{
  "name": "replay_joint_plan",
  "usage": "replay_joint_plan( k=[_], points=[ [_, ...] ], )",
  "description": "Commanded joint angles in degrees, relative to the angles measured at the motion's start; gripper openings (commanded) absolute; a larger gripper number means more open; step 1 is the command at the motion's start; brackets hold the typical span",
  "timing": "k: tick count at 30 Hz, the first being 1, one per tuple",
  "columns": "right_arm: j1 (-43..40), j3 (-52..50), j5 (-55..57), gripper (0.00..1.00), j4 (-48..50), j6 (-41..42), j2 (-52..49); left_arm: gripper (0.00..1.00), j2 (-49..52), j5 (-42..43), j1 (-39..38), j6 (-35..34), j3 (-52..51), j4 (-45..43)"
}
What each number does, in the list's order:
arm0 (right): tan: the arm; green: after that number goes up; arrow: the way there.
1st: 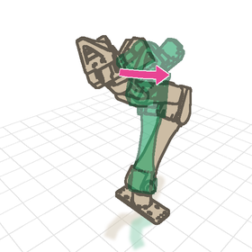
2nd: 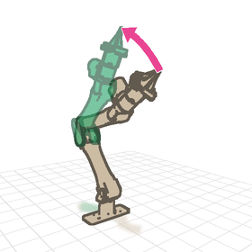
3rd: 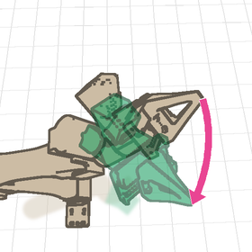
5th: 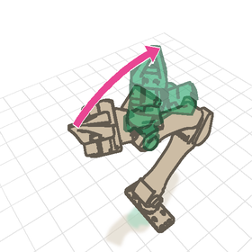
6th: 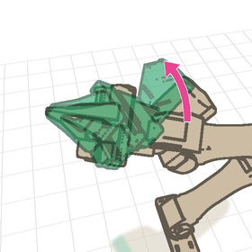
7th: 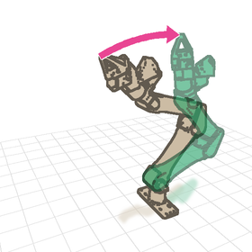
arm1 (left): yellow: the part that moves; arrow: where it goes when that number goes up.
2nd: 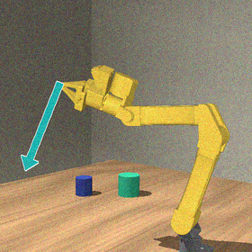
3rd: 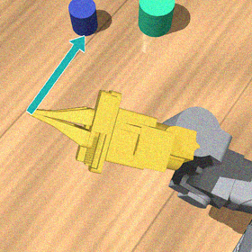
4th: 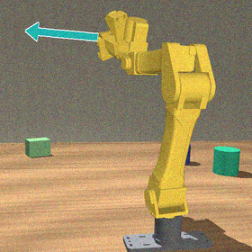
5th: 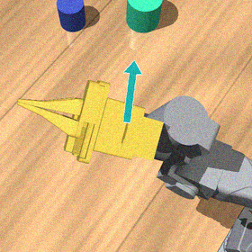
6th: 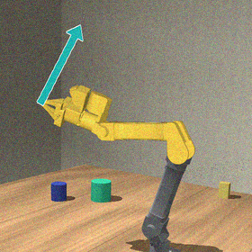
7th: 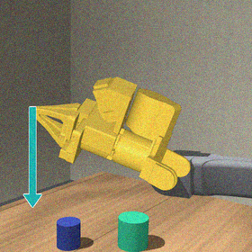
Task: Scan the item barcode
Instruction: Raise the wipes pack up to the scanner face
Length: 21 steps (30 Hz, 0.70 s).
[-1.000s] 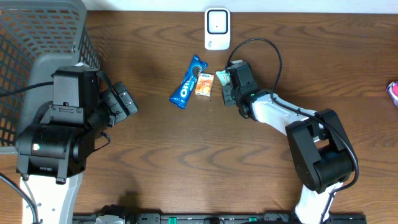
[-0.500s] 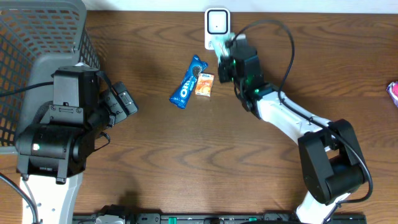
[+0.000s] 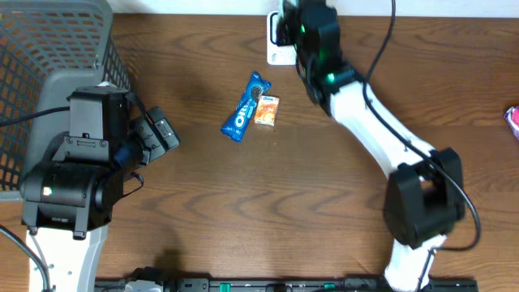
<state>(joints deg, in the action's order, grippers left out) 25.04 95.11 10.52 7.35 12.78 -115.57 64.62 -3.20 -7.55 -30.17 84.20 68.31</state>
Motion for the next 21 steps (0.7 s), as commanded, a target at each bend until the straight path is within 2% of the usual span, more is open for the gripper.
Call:
replay_joint_plan(
  k=[1,6,21],
  points=[
    [0.55,10.64,0.96,0.03,-8.26,0.46,-9.79,0.98,0.11,-0.7,0.26,0.15,0.42,0.04],
    [0.5,18.78,1.29,0.01,-15.72,0.46,-16.61,0.98,0.11,-0.7,0.26,0.15,0.42,0.04],
    [-4.42,19.32,4.17,0.03,-18.78,0.44,-16.74,0.98,0.11,-0.68,0.26,0.13,0.42,0.02]
  ],
)
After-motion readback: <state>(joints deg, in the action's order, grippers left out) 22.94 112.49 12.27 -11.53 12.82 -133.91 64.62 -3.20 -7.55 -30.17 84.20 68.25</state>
